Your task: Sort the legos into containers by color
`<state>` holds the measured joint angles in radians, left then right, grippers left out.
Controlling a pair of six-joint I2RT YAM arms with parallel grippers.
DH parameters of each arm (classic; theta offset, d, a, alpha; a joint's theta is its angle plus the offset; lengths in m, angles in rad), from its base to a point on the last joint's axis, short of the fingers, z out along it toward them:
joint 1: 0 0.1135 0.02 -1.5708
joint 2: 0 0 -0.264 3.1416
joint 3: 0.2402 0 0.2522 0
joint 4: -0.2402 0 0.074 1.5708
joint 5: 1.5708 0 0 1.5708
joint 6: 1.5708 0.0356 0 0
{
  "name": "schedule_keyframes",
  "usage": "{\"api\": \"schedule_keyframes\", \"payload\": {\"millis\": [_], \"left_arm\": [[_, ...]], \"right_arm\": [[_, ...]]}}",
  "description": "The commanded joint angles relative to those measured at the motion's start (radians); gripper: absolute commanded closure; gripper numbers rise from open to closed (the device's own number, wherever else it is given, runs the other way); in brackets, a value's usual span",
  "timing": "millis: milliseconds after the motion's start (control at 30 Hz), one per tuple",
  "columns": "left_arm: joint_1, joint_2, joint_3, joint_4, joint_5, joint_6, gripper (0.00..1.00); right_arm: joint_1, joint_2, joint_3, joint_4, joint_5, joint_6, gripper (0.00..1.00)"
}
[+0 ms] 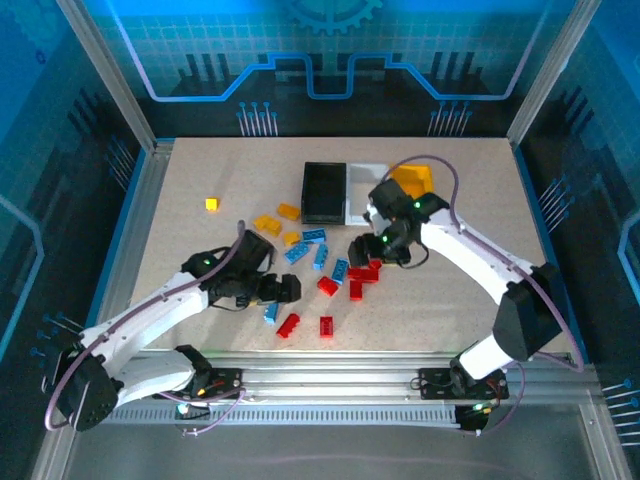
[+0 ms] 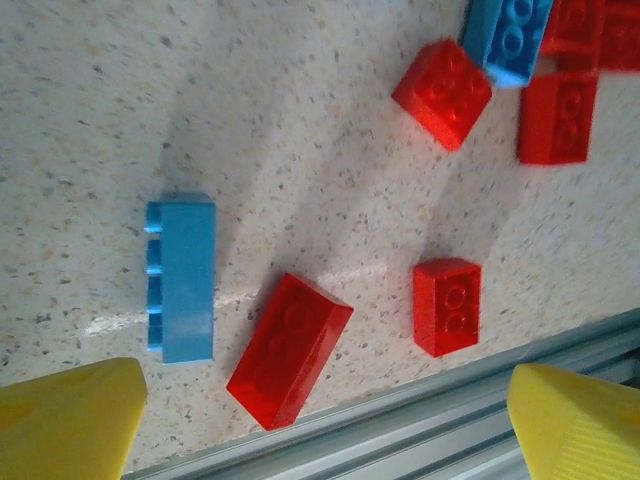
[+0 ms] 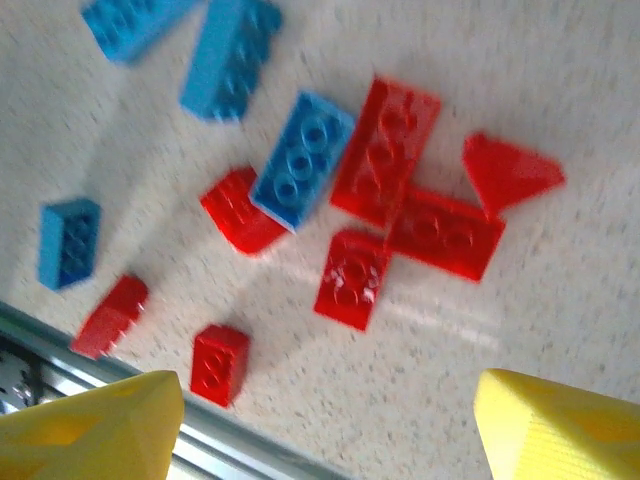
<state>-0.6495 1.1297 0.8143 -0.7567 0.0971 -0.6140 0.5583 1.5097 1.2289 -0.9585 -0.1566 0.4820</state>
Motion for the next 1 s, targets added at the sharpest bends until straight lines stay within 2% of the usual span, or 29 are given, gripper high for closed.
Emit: {"api": "schedule_keyframes", "payload": {"millis": [0, 100, 267, 400, 567, 767, 967], "left_arm": [[-0.076, 0.045, 0.002, -0.019, -0.079, 0.046, 0.09], [-0.108, 0.063, 0.004, -0.032, -0.125, 0.028, 0.10], [-0.084, 0.000, -0.037, -0.049, -0.180, -0.088, 0.11], [-0.007, -0.077, -0.081, -0.063, -0.175, -0.147, 0.10], [0.123, -0.165, -0.095, -0.100, -0.126, -0.145, 0.09], [0.148, -0.186, -0.069, -0.168, -0.120, -0.123, 0.07], [0.150, -0.208, -0.054, -0.209, -0.113, -0.139, 0.06]], "right_arm": [[0.038, -0.076, -0.081, 0.035, 0.002, 0.029, 0.23], [0.098, -0.094, -0.119, 0.033, 0.026, 0.033, 0.26], [0.261, -0.048, -0.139, 0.019, 0.066, 0.058, 0.26], [0.374, 0.018, -0.099, -0.003, 0.136, 0.034, 0.24], [0.475, 0.115, -0.039, 0.009, 0.142, 0.022, 0.19], [0.570, 0.240, 0.046, 0.017, 0.155, 0.023, 0.09], [0.585, 0.304, 0.069, 0.037, 0.170, 0.080, 0.10]]}}
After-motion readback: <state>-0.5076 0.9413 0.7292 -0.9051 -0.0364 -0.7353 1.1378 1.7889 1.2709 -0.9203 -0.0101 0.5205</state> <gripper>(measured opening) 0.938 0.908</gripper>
